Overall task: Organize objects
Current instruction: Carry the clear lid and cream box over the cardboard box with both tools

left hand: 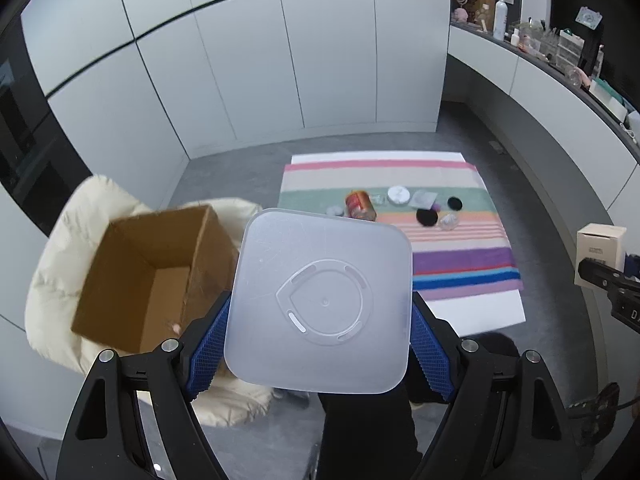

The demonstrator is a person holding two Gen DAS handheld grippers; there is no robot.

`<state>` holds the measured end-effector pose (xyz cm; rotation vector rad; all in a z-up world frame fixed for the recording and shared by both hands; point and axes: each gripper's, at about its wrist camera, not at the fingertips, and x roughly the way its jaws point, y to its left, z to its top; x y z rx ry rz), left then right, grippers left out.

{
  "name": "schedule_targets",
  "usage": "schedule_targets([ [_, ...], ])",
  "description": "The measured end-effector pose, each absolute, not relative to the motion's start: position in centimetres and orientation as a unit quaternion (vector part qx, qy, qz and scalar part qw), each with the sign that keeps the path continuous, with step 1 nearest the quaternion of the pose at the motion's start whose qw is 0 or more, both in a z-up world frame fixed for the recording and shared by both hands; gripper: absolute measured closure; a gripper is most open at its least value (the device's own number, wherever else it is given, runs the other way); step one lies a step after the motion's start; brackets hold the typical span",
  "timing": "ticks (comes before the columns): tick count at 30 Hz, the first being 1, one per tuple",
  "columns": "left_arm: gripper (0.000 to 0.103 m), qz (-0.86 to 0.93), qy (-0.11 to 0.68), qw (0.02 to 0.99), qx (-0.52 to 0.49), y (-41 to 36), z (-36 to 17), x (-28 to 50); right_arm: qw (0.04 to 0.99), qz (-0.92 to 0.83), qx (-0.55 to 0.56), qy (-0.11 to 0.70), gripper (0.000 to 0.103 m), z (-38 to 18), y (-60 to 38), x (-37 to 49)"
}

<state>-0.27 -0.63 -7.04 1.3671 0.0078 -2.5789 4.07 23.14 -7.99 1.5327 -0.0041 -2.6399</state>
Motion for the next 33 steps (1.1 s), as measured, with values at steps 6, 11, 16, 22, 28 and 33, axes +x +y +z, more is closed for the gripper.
schedule_targets([
  [6,0.020,-0.867,0.032,0.139,0.477,-1.4,-10.1,1.9,0.069,-0.858,0.506,-0.059,0.057,-9.7,23.9,6.8],
  [11,0.020,-0.854,0.028,0.139,0.501,-1.1,-12.3,2.6,0.066,-0.849,0.521,-0.060,0.057,-10.9,24.3,8.0],
  [16,0.020,-0.853,0.032,0.139,0.502,-1.2,-12.6,2.6,0.058,-0.846,0.527,-0.046,0.057,-11.6,24.4,8.2],
  [22,0.020,-0.856,0.032,0.147,0.495,-1.9,-12.2,2.1,0.057,-0.838,0.540,-0.059,0.057,-12.6,24.9,7.5],
  [28,0.020,-0.854,0.027,0.161,0.494,-2.5,-12.6,1.9,0.051,-0.838,0.540,-0.049,0.057,-12.8,24.5,7.2],
  [33,0.020,-0.852,0.040,0.158,0.498,-3.4,-12.9,1.9,0.057,-0.835,0.546,-0.044,0.057,-13.3,23.6,6.8],
])
